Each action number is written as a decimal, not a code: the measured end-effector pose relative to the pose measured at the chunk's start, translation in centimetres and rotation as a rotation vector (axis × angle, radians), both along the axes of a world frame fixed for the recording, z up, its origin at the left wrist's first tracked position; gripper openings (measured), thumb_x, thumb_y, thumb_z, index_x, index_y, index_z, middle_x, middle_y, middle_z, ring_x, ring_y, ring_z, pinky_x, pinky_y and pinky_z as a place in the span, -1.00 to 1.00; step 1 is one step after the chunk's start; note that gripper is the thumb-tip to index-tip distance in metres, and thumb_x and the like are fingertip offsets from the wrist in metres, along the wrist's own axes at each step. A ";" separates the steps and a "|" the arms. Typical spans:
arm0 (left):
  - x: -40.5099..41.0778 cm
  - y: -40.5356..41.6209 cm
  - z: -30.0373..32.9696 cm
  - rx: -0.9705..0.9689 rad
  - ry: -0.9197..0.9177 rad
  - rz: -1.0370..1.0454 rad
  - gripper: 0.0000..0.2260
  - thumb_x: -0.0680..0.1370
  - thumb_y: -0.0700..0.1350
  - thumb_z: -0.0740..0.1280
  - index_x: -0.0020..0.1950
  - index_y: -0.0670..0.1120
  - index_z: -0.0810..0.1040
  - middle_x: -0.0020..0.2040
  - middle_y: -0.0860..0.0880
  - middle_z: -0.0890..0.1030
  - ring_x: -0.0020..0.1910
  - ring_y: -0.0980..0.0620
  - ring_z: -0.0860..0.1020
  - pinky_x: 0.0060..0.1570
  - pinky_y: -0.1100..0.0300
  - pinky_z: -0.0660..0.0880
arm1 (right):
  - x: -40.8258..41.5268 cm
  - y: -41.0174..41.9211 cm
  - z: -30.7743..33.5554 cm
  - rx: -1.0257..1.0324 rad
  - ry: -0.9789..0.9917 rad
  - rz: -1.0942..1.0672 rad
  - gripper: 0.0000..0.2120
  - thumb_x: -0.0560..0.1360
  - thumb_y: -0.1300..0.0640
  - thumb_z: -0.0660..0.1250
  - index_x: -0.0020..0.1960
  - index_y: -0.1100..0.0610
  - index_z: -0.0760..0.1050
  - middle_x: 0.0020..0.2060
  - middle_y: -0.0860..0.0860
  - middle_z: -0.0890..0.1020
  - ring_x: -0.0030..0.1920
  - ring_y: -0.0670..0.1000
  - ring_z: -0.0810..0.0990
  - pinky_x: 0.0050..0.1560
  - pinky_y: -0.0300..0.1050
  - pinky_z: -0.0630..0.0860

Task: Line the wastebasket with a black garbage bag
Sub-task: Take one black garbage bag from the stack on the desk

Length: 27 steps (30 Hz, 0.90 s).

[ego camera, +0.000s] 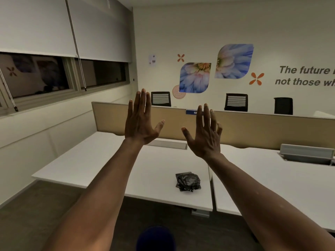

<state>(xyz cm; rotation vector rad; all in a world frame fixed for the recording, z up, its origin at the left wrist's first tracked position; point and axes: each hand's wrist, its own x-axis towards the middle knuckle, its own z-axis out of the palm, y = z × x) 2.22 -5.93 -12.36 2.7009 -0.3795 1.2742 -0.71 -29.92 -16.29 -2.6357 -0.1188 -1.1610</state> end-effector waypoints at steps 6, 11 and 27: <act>1.1 -0.9 -5.3 0.025 0.088 -0.027 -0.03 0.54 0.34 0.20 0.71 -0.16 -0.17 0.74 -0.15 -0.16 0.72 -0.13 -0.17 0.67 -0.16 -0.10 | 1.7 -0.9 -5.3 0.029 0.088 0.020 -0.09 0.56 -0.40 0.08 0.68 0.02 -0.22 0.69 0.04 -0.12 0.66 0.17 -0.04 0.49 0.28 0.18; 4.1 -1.3 -10.9 0.000 0.165 -0.042 -0.04 0.55 0.36 0.18 0.72 -0.16 -0.13 0.74 -0.15 -0.12 0.72 -0.13 -0.14 0.67 -0.17 -0.06 | 4.0 -1.0 -10.0 0.034 0.202 0.010 -0.11 0.57 -0.41 0.05 0.68 0.00 -0.24 0.69 0.02 -0.15 0.67 0.15 -0.09 0.54 0.35 0.10; 12.7 -5.4 -25.7 0.026 0.502 -0.153 -0.04 0.55 0.40 0.13 0.71 -0.11 -0.22 0.73 -0.13 -0.20 0.71 -0.13 -0.22 0.66 -0.22 -0.15 | 9.8 -3.6 -23.4 0.111 0.464 -0.110 -0.13 0.56 -0.47 -0.06 0.66 -0.05 -0.31 0.68 -0.03 -0.20 0.67 0.12 -0.12 0.54 0.34 0.12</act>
